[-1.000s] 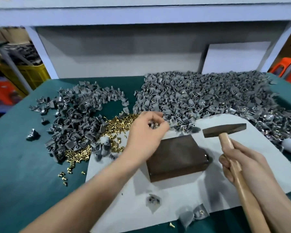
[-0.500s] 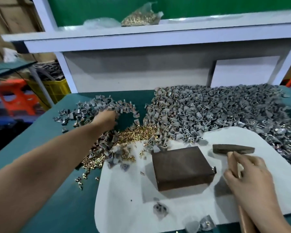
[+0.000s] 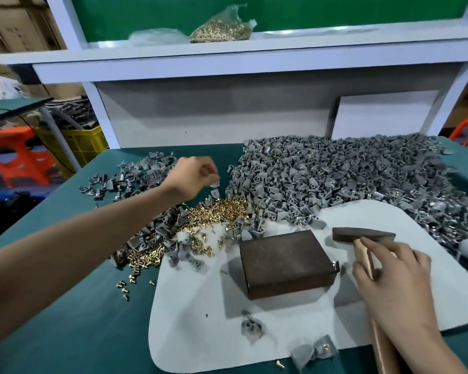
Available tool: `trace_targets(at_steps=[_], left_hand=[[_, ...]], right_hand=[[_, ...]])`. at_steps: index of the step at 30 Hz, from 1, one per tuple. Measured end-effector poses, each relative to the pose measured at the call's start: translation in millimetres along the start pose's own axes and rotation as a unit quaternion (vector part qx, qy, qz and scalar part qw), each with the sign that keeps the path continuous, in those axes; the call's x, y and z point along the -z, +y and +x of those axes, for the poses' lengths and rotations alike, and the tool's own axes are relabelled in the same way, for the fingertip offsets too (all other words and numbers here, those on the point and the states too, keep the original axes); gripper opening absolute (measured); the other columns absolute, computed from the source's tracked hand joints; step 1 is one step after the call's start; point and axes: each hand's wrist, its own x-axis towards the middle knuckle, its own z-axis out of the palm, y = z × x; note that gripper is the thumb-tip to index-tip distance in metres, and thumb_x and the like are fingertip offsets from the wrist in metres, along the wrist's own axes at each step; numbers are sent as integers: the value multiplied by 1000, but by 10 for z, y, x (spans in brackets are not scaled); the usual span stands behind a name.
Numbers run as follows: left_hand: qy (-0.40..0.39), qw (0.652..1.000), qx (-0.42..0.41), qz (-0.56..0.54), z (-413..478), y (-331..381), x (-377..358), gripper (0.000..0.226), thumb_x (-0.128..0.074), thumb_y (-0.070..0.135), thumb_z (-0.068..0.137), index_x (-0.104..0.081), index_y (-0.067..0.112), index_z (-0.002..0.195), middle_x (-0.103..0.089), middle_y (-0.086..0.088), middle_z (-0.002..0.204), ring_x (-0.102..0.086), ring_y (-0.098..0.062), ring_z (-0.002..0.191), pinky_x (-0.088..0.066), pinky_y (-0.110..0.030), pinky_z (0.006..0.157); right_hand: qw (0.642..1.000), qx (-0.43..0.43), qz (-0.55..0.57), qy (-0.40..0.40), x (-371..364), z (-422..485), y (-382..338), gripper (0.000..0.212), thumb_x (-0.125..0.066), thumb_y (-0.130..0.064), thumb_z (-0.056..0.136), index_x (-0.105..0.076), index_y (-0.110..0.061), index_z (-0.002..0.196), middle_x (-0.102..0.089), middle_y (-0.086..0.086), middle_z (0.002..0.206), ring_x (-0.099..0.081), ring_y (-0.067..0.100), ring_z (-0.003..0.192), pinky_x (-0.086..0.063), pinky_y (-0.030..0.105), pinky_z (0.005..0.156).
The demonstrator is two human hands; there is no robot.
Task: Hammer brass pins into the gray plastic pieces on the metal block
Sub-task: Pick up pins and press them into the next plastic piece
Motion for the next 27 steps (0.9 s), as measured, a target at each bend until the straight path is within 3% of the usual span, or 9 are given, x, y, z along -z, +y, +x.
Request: trace_targets(at_steps=[4, 8, 11, 14, 16, 19, 21, 23, 27], left_hand=[[-59, 984, -141, -94, -527, 660, -77, 3, -66, 24, 86, -65, 27, 86, -68, 12, 82, -63, 7, 76, -48, -5, 69], [-138, 946, -295, -5, -950, 864, -366, 10, -71, 13, 86, -72, 11, 95, -66, 0, 97, -59, -7, 87, -46, -17, 83], [-157, 946, -284, -25, -1019, 840, -454, 16, -72, 17, 86, -70, 15, 101, -61, 6, 100, -51, 0, 90, -42, -13, 85], [-103, 961, -250, -53, -823, 757, -321, 26, -66, 33, 88, -66, 26, 113, -59, 21, 105, -52, 5, 95, -38, -6, 89], [-52, 981, -187, -5, -572, 555, -242, 28, -59, 26, 92, -62, 23, 120, -60, 15, 116, -55, 2, 99, -43, -16, 99], [-105, 983, -50, 144, -395, 133, -303, 40, -59, 17, 94, -53, 15, 133, -54, -3, 137, -57, -19, 116, -42, -30, 105], [-103, 979, -31, 173, -448, -94, -426, 35, -59, 17, 94, -56, 12, 128, -56, -7, 131, -61, -19, 102, -46, -24, 94], [-56, 985, -48, 155, -505, -186, -496, 19, -61, 13, 93, -63, 10, 111, -61, -5, 114, -57, -13, 84, -46, -18, 80], [4, 990, -71, 121, -530, -210, -475, 5, -62, 7, 91, -64, 10, 94, -66, -2, 92, -63, -15, 78, -57, -30, 76]], right_hand=[[998, 25, 42, 25, -2, -25, -44, 39, -73, -4, 75, -68, -3, 114, -59, 16, 105, -41, 35, 106, -32, 44, 93], [998, 22, 66, 9, -12, -52, -70, 41, -71, -6, 77, -66, -6, 118, -58, 14, 108, -38, 28, 108, -33, 44, 96], [997, 11, 80, -3, -4, -60, -76, 40, -70, -8, 79, -65, -8, 119, -57, 13, 111, -37, 27, 109, -30, 40, 96], [996, 5, 90, -6, 9, -54, -74, 41, -70, -8, 79, -65, -9, 120, -57, 13, 112, -37, 30, 111, -29, 38, 96], [996, 8, 92, -7, 26, -57, -82, 40, -69, -8, 80, -64, -10, 120, -57, 12, 113, -38, 29, 111, -28, 35, 95], [995, 8, 101, -10, 39, -66, -84, 40, -68, -8, 81, -64, -10, 121, -56, 12, 114, -37, 28, 112, -26, 34, 96], [994, 9, 109, -9, 42, -64, -84, 39, -68, -7, 81, -65, -10, 120, -56, 13, 113, -37, 30, 113, -27, 35, 97], [994, 12, 109, -6, 45, -58, -85, 39, -68, -6, 81, -65, -9, 119, -57, 12, 113, -38, 31, 113, -27, 35, 97], [993, 28, 112, 10, 25, -68, -100, 37, -68, -5, 79, -67, -9, 116, -59, 12, 108, -41, 31, 109, -26, 31, 94]])
